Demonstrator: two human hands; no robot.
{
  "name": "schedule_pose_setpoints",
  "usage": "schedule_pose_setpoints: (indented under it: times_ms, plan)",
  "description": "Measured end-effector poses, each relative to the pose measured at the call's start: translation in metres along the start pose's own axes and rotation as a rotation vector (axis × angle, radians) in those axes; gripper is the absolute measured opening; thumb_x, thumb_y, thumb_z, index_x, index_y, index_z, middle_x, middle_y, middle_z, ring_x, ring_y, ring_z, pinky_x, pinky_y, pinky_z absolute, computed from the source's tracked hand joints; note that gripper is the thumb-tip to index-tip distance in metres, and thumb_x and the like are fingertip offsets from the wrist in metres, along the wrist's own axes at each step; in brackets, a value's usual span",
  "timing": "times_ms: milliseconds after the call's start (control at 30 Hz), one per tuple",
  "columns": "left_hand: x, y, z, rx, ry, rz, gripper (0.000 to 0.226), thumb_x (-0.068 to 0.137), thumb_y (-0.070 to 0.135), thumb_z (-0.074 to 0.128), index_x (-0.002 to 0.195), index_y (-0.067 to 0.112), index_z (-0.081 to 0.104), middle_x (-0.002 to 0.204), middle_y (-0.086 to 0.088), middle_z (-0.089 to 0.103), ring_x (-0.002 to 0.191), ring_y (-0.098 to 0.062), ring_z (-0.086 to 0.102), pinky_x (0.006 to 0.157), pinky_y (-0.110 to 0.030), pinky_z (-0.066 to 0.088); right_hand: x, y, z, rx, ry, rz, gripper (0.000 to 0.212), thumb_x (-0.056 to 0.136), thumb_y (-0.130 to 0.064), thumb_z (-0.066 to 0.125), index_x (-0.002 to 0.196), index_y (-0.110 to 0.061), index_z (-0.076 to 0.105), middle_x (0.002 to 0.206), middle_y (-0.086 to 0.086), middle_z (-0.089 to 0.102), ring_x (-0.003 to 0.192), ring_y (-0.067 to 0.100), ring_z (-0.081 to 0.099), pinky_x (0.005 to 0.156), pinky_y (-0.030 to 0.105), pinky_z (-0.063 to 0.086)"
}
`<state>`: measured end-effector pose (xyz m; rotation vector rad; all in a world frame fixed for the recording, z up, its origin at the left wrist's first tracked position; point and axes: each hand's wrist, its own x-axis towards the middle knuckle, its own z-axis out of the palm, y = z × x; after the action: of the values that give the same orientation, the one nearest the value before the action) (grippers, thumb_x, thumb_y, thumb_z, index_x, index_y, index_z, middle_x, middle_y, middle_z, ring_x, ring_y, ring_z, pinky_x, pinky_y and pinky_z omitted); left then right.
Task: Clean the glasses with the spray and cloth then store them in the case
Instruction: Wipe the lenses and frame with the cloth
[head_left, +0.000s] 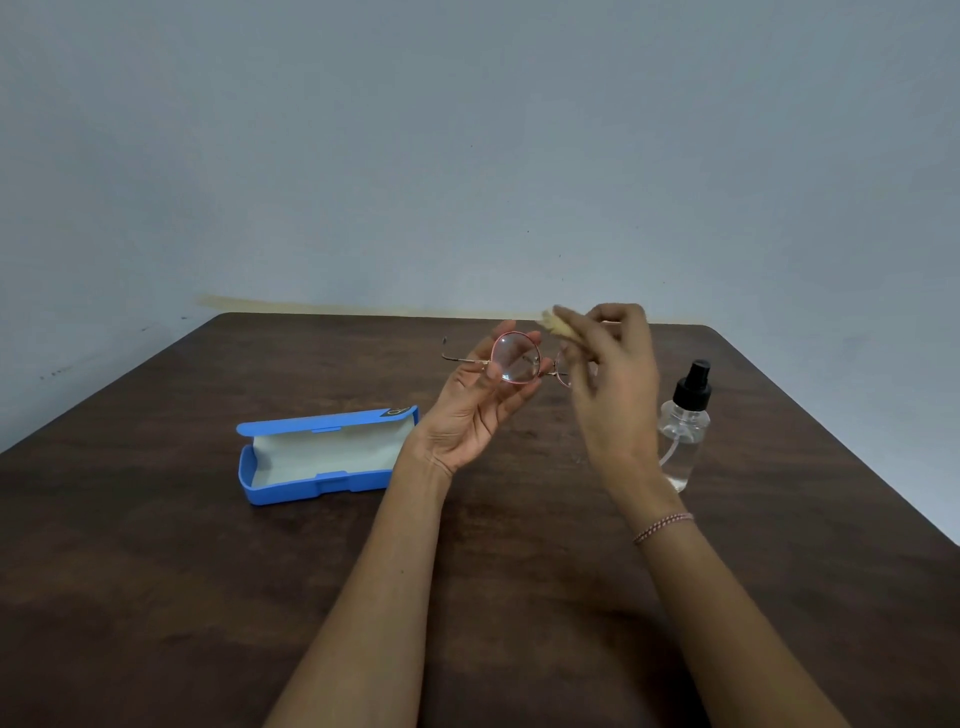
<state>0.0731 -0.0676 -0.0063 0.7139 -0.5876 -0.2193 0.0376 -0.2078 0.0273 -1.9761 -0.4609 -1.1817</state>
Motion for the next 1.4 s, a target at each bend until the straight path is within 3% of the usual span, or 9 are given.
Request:
schedule_pose_setpoints:
  times_ms: [167,300,467,600,833,967,1100,1267,1400]
  plan:
    - [0.001,-0.004,0.001,0.018,0.034,-0.031,0.054,0.059,0.024,0.088,0.110,0.024,0.071,0.112,-0.002,0.069,0.099,-0.018,0.068,0.078,-0.026,0.057,-0.008,-0.004,0.007,-0.141,-0.135,-0.122,0.033,0.081,0.000,0.065,0.113,-0.010,0.065,0.102,0.005,0.056,0.094,0.018,0.054,0.069,0.027,0.051]
    - [0.001,-0.004,0.002,0.033,0.027,-0.003,0.053,0.059,0.024,0.089,0.108,0.023,0.071,0.115,-0.003,0.069,0.101,-0.015,0.067,0.078,-0.025,0.057,-0.008,-0.004,0.007,-0.039,-0.176,-0.129,0.025,0.080,-0.005,0.070,0.105,-0.007,0.068,0.094,0.006,0.060,0.090,0.022,0.060,0.068,0.034,0.055]
    - [0.000,-0.001,-0.002,0.019,0.023,0.018,0.054,0.057,0.021,0.090,0.107,0.020,0.072,0.114,-0.006,0.069,0.099,-0.017,0.067,0.079,-0.025,0.057,-0.005,-0.002,0.005,0.060,-0.271,-0.178,0.018,0.082,-0.007,0.070,0.099,-0.007,0.069,0.089,0.004,0.060,0.083,0.017,0.059,0.067,0.031,0.053]
    - [0.001,-0.003,-0.005,0.055,0.036,-0.035,0.057,0.054,0.025,0.091,0.107,0.021,0.072,0.112,-0.003,0.069,0.099,-0.018,0.068,0.077,-0.026,0.057,-0.004,0.002,0.002,-0.018,-0.178,-0.141,0.020,0.082,-0.004,0.069,0.102,-0.003,0.069,0.090,0.007,0.060,0.084,0.018,0.059,0.071,0.033,0.054]
    - [0.002,-0.006,-0.013,0.095,0.065,-0.088,0.063,0.053,0.022,0.091,0.108,0.008,0.064,0.096,-0.007,0.072,0.087,-0.015,0.070,0.073,-0.025,0.057,-0.007,-0.006,0.005,0.011,-0.254,-0.269,0.032,0.081,0.007,0.062,0.108,-0.007,0.069,0.107,0.012,0.059,0.098,0.027,0.056,0.083,0.036,0.051]
    - [0.002,-0.006,-0.012,0.090,0.043,-0.094,0.056,0.052,0.019,0.092,0.105,0.015,0.071,0.100,-0.006,0.072,0.088,-0.015,0.070,0.074,-0.026,0.057,-0.005,-0.002,0.002,-0.068,-0.231,-0.261,0.032,0.080,0.007,0.063,0.107,-0.009,0.069,0.105,0.012,0.056,0.097,0.024,0.054,0.079,0.021,0.045]
    - [0.005,-0.009,-0.010,0.111,0.059,-0.101,0.063,0.047,0.021,0.094,0.106,0.020,0.072,0.105,-0.004,0.071,0.091,-0.016,0.070,0.073,-0.026,0.057,-0.002,0.006,0.000,-0.119,-0.175,-0.100,0.032,0.083,0.007,0.060,0.110,-0.008,0.068,0.101,0.011,0.053,0.096,0.021,0.050,0.076,0.026,0.048]
    - [0.003,-0.006,-0.011,0.135,0.031,-0.076,0.056,0.059,0.023,0.089,0.111,0.024,0.070,0.104,-0.001,0.072,0.091,-0.010,0.069,0.076,-0.025,0.056,-0.006,-0.003,0.004,-0.048,-0.234,-0.246,0.033,0.079,0.009,0.060,0.106,-0.008,0.069,0.104,0.011,0.055,0.099,0.013,0.044,0.086,0.002,0.032]
    - [0.003,-0.006,-0.010,0.179,0.050,-0.072,0.058,0.053,0.029,0.091,0.107,0.029,0.071,0.101,0.002,0.073,0.089,-0.009,0.069,0.070,-0.025,0.057,-0.007,-0.005,0.005,-0.061,-0.225,-0.198,0.035,0.080,0.010,0.061,0.109,-0.008,0.069,0.104,0.013,0.057,0.099,0.019,0.050,0.083,0.010,0.037]
